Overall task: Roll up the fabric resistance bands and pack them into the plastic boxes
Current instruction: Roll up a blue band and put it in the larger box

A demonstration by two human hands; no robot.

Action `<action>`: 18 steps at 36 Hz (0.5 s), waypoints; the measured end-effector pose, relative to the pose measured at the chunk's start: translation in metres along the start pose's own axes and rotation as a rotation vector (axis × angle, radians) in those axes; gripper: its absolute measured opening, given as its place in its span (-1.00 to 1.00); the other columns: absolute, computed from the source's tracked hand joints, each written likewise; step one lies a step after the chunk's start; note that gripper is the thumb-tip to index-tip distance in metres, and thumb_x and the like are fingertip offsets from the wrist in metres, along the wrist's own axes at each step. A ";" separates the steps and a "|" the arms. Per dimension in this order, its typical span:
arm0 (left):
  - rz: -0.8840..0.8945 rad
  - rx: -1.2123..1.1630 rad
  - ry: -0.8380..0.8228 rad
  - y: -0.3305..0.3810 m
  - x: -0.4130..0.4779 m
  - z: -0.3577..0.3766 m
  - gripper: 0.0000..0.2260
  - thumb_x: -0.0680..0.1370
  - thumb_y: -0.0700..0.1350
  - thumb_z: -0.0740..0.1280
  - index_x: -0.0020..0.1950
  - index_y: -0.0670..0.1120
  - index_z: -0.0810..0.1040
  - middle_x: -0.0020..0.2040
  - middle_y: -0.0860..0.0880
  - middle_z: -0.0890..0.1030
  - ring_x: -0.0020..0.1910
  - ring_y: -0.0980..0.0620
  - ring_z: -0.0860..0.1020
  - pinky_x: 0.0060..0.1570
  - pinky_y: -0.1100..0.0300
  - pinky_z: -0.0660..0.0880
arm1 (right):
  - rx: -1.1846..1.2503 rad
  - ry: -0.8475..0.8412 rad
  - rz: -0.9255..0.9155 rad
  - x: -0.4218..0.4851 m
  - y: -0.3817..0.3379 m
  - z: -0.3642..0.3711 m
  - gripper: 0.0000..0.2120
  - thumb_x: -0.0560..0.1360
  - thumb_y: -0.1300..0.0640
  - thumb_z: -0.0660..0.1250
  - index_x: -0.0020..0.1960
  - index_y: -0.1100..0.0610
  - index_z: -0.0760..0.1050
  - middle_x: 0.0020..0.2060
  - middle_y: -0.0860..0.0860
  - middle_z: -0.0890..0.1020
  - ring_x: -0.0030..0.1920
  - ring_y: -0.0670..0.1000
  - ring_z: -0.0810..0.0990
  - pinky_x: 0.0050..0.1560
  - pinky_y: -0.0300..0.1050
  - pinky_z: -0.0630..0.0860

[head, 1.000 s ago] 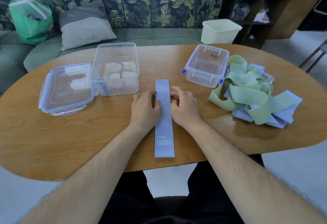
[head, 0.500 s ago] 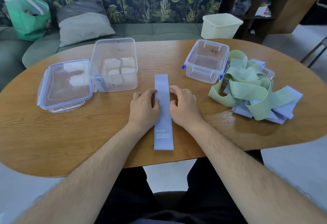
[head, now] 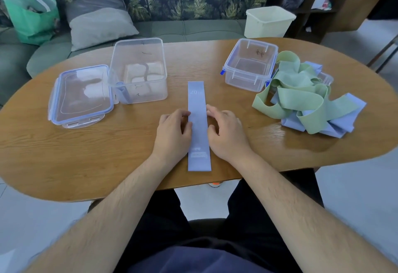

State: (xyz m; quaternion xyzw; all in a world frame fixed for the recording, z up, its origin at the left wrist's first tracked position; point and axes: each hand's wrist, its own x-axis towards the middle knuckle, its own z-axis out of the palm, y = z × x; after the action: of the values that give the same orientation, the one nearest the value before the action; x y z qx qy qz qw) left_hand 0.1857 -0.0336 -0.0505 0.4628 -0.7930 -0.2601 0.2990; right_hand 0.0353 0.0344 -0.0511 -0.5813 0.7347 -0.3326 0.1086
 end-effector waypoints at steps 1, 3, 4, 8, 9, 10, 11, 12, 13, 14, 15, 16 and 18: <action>-0.005 -0.005 0.002 0.000 -0.004 -0.001 -0.76 0.62 -0.12 0.29 0.29 -0.05 0.54 0.11 0.10 0.61 0.21 0.04 0.41 0.23 0.09 0.45 | 0.013 0.024 0.008 -0.005 -0.001 0.000 -0.49 0.53 0.22 0.20 0.48 0.03 0.38 0.22 -0.09 0.60 0.26 -0.02 0.42 0.36 0.00 0.32; -0.005 -0.002 0.001 0.002 -0.014 -0.002 -0.75 0.62 -0.13 0.29 0.29 -0.06 0.54 0.09 0.09 0.60 0.21 0.03 0.41 0.22 0.12 0.44 | 0.017 0.035 0.023 -0.013 -0.003 -0.002 -0.52 0.54 0.21 0.21 0.46 0.04 0.39 0.20 -0.10 0.60 0.24 -0.02 0.43 0.34 0.05 0.35; 0.001 0.002 -0.003 0.003 -0.020 -0.003 -0.75 0.62 -0.13 0.30 0.30 -0.06 0.54 0.07 0.11 0.59 0.21 0.02 0.42 0.22 0.13 0.43 | 0.011 0.015 0.019 -0.017 -0.003 -0.003 -0.51 0.56 0.20 0.21 0.48 0.03 0.37 0.23 -0.10 0.59 0.27 -0.03 0.42 0.35 0.03 0.34; 0.014 -0.012 -0.026 0.006 -0.040 -0.006 -0.73 0.61 -0.15 0.32 0.31 -0.07 0.54 0.10 0.11 0.58 0.24 0.02 0.41 0.25 0.16 0.42 | 0.012 -0.067 -0.007 -0.030 -0.006 -0.006 -0.47 0.58 0.14 0.22 0.55 0.02 0.29 0.31 -0.07 0.54 0.36 -0.07 0.37 0.39 -0.03 0.25; 0.009 -0.011 -0.024 0.007 -0.044 -0.007 -0.73 0.61 -0.14 0.32 0.31 -0.07 0.53 0.10 0.11 0.57 0.24 0.02 0.40 0.24 0.17 0.41 | 0.028 -0.051 -0.008 -0.035 -0.008 -0.007 -0.49 0.58 0.14 0.22 0.53 0.03 0.32 0.28 -0.07 0.55 0.34 -0.06 0.39 0.40 -0.02 0.30; 0.004 -0.007 -0.017 0.008 -0.048 -0.009 -0.74 0.61 -0.14 0.32 0.31 -0.07 0.53 0.09 0.11 0.56 0.23 0.02 0.40 0.23 0.18 0.41 | 0.048 -0.018 -0.004 -0.039 -0.009 -0.008 -0.53 0.57 0.15 0.23 0.48 0.04 0.38 0.23 -0.08 0.57 0.30 -0.06 0.42 0.37 -0.01 0.35; 0.001 -0.005 -0.009 0.008 -0.052 -0.011 -0.75 0.61 -0.14 0.31 0.30 -0.08 0.53 0.07 0.12 0.55 0.23 0.02 0.39 0.21 0.19 0.41 | 0.065 0.017 0.007 -0.044 -0.010 -0.010 -0.59 0.57 0.17 0.23 0.42 0.04 0.43 0.17 -0.10 0.58 0.24 -0.07 0.44 0.31 -0.02 0.41; 0.000 -0.004 -0.003 0.009 -0.056 -0.012 -0.75 0.61 -0.14 0.31 0.29 -0.07 0.54 0.05 0.14 0.53 0.23 0.03 0.39 0.20 0.19 0.42 | 0.070 0.042 0.015 -0.050 -0.011 -0.011 -0.65 0.58 0.18 0.23 0.36 0.03 0.46 0.12 -0.13 0.58 0.21 -0.09 0.45 0.27 -0.05 0.44; 0.002 -0.003 -0.002 0.009 -0.060 -0.013 -0.75 0.61 -0.13 0.32 0.29 -0.07 0.54 0.02 0.16 0.52 0.22 0.04 0.40 0.19 0.18 0.43 | 0.060 0.052 0.009 -0.055 -0.011 -0.012 -0.68 0.58 0.17 0.23 0.32 0.03 0.48 0.10 -0.14 0.58 0.19 -0.11 0.45 0.25 -0.08 0.45; 0.005 -0.001 -0.008 0.010 -0.063 -0.013 -0.74 0.61 -0.13 0.32 0.30 -0.07 0.54 0.00 0.18 0.50 0.22 0.05 0.40 0.19 0.16 0.44 | 0.033 0.045 -0.010 -0.060 -0.011 -0.013 -0.68 0.58 0.16 0.24 0.32 0.03 0.49 0.12 -0.14 0.59 0.21 -0.12 0.44 0.26 -0.09 0.44; 0.008 0.002 -0.018 0.010 -0.065 -0.013 -0.73 0.61 -0.12 0.33 0.31 -0.07 0.54 -0.01 0.19 0.48 0.23 0.05 0.41 0.21 0.15 0.45 | 0.000 0.024 -0.037 -0.064 -0.011 -0.013 -0.66 0.58 0.14 0.24 0.35 0.04 0.49 0.17 -0.13 0.59 0.25 -0.12 0.43 0.30 -0.09 0.41; 0.013 0.005 -0.028 0.010 -0.066 -0.012 -0.71 0.61 -0.11 0.33 0.33 -0.07 0.53 -0.01 0.20 0.48 0.24 0.04 0.42 0.23 0.13 0.46 | -0.024 0.001 -0.061 -0.066 -0.011 -0.013 -0.64 0.59 0.13 0.25 0.38 0.05 0.48 0.21 -0.11 0.58 0.28 -0.12 0.41 0.33 -0.09 0.37; 0.018 0.014 -0.034 0.009 -0.065 -0.010 -0.69 0.60 -0.11 0.34 0.35 -0.07 0.53 0.06 0.16 0.54 0.25 0.01 0.42 0.26 0.08 0.45 | -0.028 -0.038 -0.071 -0.068 -0.011 -0.015 -0.60 0.60 0.12 0.27 0.44 0.07 0.44 0.26 -0.09 0.56 0.33 -0.11 0.38 0.36 -0.11 0.30</action>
State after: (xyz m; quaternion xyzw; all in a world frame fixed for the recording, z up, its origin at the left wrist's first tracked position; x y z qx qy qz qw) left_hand 0.2133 0.0267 -0.0524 0.4532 -0.8038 -0.2597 0.2848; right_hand 0.0564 0.1012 -0.0486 -0.6147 0.7159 -0.3148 0.1027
